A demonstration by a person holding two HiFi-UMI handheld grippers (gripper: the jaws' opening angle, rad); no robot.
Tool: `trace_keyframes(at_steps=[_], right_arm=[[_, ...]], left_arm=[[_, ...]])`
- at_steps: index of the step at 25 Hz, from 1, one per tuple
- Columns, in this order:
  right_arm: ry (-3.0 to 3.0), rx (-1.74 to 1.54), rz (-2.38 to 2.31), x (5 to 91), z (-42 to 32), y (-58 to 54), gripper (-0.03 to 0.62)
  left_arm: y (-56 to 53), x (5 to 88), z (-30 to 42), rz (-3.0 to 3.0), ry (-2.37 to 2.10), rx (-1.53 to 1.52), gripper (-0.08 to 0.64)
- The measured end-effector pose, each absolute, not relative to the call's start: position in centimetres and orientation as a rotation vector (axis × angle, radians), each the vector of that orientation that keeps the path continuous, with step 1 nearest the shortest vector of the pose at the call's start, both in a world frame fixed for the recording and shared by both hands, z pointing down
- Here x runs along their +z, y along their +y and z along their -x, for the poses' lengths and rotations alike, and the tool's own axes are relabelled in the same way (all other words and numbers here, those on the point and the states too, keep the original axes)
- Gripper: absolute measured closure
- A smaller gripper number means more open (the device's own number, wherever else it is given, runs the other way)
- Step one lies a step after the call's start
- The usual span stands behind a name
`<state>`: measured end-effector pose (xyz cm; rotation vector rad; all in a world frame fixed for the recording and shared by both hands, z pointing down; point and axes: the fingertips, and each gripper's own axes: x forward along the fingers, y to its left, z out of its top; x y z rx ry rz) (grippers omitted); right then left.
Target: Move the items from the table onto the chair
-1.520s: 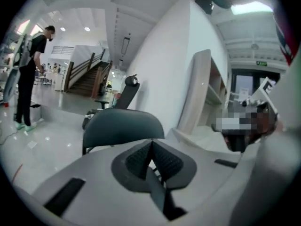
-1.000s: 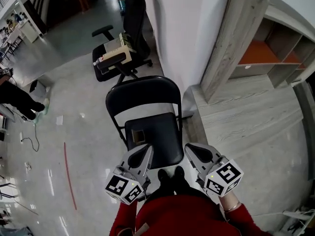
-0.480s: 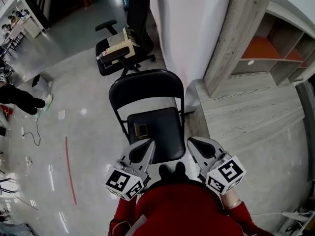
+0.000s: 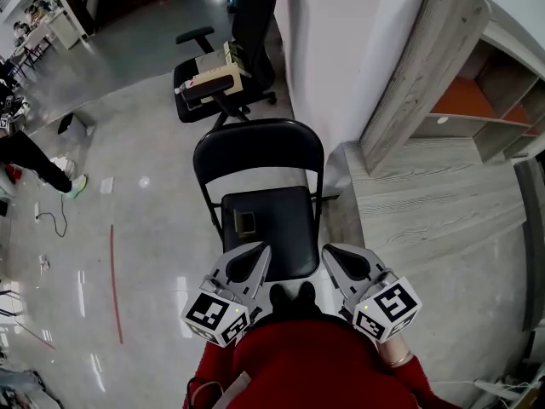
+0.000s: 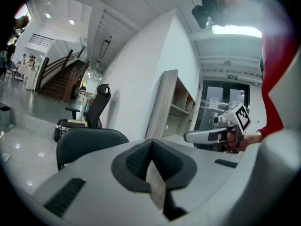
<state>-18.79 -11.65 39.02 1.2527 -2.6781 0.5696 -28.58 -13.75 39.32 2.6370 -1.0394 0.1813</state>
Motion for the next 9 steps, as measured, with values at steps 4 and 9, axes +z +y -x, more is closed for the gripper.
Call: trace_keyframes(at_steps=[4, 9], right_arm=[[-2.688, 0.580, -1.225, 39.10, 19.01, -11.77, 0.580], [-2.681, 0.567, -1.200, 39.10, 18.98, -11.25, 0.581]], left_arm=[[-13.61, 39.43, 28.66, -2.622, -1.057, 0.191, 0.552], [-13.25, 39.73, 28.52, -2.596, -1.067, 0.192, 0.552]])
